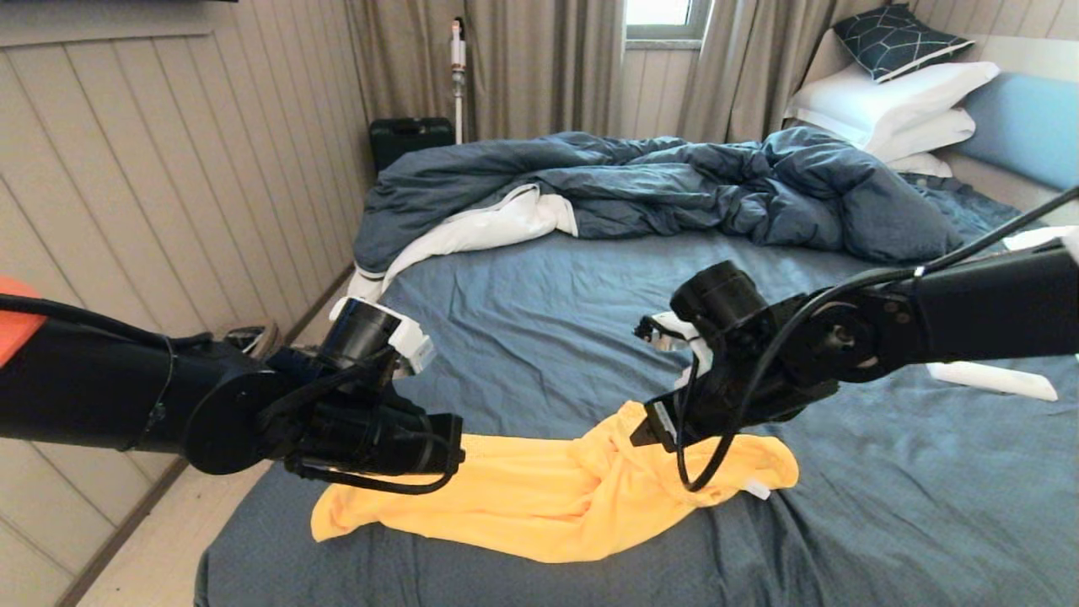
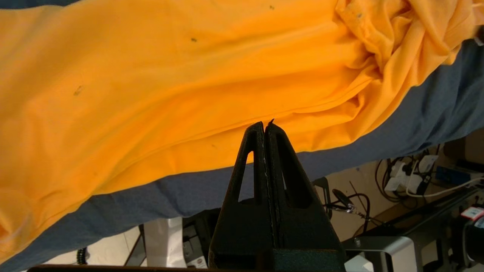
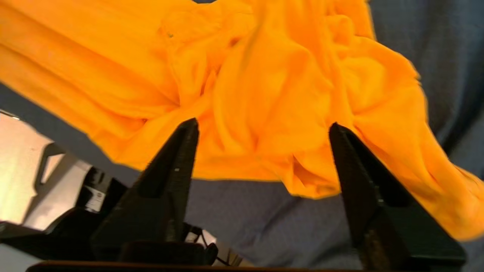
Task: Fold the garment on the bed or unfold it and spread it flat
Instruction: Unford the yellow T-shirt
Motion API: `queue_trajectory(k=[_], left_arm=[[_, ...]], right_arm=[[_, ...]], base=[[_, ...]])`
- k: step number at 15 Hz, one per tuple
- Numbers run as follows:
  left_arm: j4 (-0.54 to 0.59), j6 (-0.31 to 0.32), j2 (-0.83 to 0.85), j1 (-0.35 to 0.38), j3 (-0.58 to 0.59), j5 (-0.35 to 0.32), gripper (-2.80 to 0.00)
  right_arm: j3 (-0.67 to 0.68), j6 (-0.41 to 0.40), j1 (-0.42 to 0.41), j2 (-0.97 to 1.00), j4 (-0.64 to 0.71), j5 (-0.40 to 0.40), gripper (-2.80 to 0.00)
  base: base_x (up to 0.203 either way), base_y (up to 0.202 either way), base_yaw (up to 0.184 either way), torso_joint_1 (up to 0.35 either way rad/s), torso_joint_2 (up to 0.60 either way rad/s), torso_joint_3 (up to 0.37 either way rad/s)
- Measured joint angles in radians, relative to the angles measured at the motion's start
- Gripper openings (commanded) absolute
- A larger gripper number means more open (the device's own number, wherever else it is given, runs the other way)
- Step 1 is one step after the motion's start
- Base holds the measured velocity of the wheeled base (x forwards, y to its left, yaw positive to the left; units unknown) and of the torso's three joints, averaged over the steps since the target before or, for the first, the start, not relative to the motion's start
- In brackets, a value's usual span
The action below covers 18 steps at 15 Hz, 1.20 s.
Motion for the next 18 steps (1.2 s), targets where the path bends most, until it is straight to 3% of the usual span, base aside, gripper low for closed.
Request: queue_trajectory(k=[7, 8, 18], left_arm=[[-0.024, 0.001, 0.02, 0.001, 0.005, 0.0, -2.8], [-0.025, 0.001, 0.023, 0.001, 0.005, 0.0, -2.8], [-0.025, 0.001, 0.039, 0.001, 0.005, 0.0, -2.8]], right_arm=[[-0.096, -0.004, 0.023, 0.134, -0.003, -0.091, 0.0], [-0.101, -0.006, 0.022, 0.145, -0.002, -0.106, -2.8], [-0.061, -0.004, 0.013, 0.149, -0.002, -0.144, -2.8]], base=[[0.0, 0.0, 0.0, 0.0, 0.0, 0.0], [0.0, 0.0, 0.0, 0.0, 0.0, 0.0], [0.0, 0.0, 0.0, 0.0, 0.0, 0.0]])
